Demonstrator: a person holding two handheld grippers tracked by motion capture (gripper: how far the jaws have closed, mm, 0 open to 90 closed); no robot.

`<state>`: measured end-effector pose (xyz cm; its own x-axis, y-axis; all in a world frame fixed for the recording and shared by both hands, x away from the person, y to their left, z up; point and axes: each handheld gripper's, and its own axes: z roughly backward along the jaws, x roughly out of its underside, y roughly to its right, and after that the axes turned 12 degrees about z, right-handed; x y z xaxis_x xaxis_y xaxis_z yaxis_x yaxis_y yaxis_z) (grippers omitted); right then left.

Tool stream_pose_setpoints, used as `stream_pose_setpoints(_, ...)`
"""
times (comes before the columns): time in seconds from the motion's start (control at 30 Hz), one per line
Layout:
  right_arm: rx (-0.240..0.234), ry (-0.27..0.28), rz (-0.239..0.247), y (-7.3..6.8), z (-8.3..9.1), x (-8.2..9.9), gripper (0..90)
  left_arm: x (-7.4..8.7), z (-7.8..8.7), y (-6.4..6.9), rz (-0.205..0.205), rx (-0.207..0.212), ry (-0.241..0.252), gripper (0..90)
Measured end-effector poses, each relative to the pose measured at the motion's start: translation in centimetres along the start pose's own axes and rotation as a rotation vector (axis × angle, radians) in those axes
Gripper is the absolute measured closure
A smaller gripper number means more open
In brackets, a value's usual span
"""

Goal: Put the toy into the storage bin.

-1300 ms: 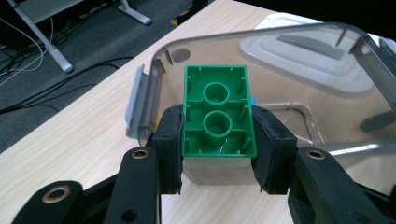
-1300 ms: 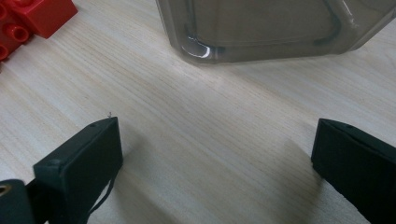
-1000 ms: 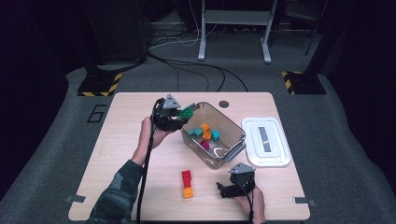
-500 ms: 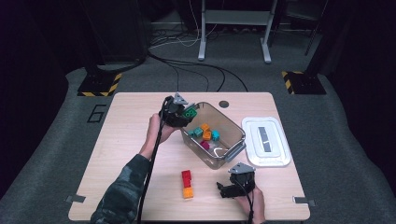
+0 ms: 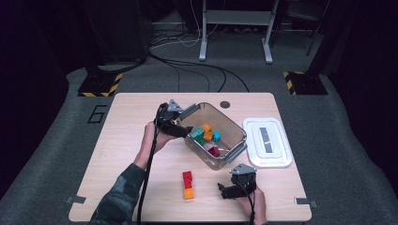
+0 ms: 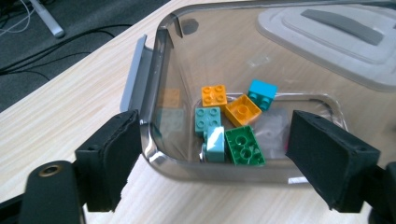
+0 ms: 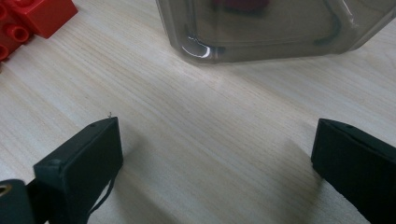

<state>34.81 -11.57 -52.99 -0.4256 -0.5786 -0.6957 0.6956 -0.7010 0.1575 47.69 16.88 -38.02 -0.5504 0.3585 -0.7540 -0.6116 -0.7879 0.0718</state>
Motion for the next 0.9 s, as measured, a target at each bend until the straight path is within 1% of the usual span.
stream_pose_setpoints(0.1, -0.003, 0.001, -0.002, 0.0, 0.0, 0.0, 1.2, 0.9, 0.8, 0.1, 0.0, 0.007, 0.013, 15.5)
stream_pose_setpoints(0.17, -0.003, 0.001, -0.002, 0.0, 0.0, 0.0, 1.2, 1.5, 1.2, 0.2, 0.011, 0.034, 0.014, 15.8)
stream_pose_setpoints(0.2, -0.002, 0.001, -0.002, 0.0, 0.0, 0.0, 1.2, 1.9, 1.4, 0.3, 0.014, 0.037, 0.016, 16.3)
stream_pose_setpoints(0.23, -0.002, 0.001, -0.002, 0.0, 0.0, 0.0, 1.2, 2.2, 1.6, 0.4, 0.004, 0.03, 0.014, 16.2)
stream_pose_setpoints(0.27, -0.002, 0.001, -0.002, 0.0, 0.0, 0.0, 1.2, 2.5, 1.8, 0.5, -0.003, 0.031, 0.014, 16.1)
stream_pose_setpoints(0.37, -0.004, 0.001, 0.001, 0.0, 0.0, 0.0, 1.2, 3.4, 2.1, 0.8, -0.009, 0.032, 0.013, 15.5)
stream_pose_setpoints(0.43, -0.004, 0.001, 0.0, 0.0, 0.0, 0.0, 1.2, 4.0, 2.3, 1.0, 0.001, 0.043, 0.018, 15.0)
stream_pose_setpoints(0.47, -0.004, 0.001, 0.001, 0.0, 0.0, 0.0, 1.2, 4.3, 2.3, 1.1, -0.001, 0.043, 0.019, 15.0)
stream_pose_setpoints(0.53, -0.004, 0.001, 0.0, 0.0, 0.0, 0.0, 1.2, 4.9, 2.3, 1.2, 0.0, 0.053, 0.011, 14.8)
stream_pose_setpoints(0.67, -0.002, 0.001, -0.001, 0.0, 0.0, 0.0, 1.2, 6.1, 1.9, 1.6, 0.01, 0.063, -0.001, 14.2)
stream_pose_setpoints(0.77, -0.003, 0.0, 0.0, 0.0, 0.0, 0.0, 1.2, 7.3, 1.4, 2.0, 0.006, 0.062, -0.027, 14.3)
stream_pose_setpoints(0.9, -0.003, 0.0, 0.0, 0.0, 0.0, 0.0, 1.2, 8.9, 0.6, 2.4, 0.032, 0.077, -0.049, 14.4)
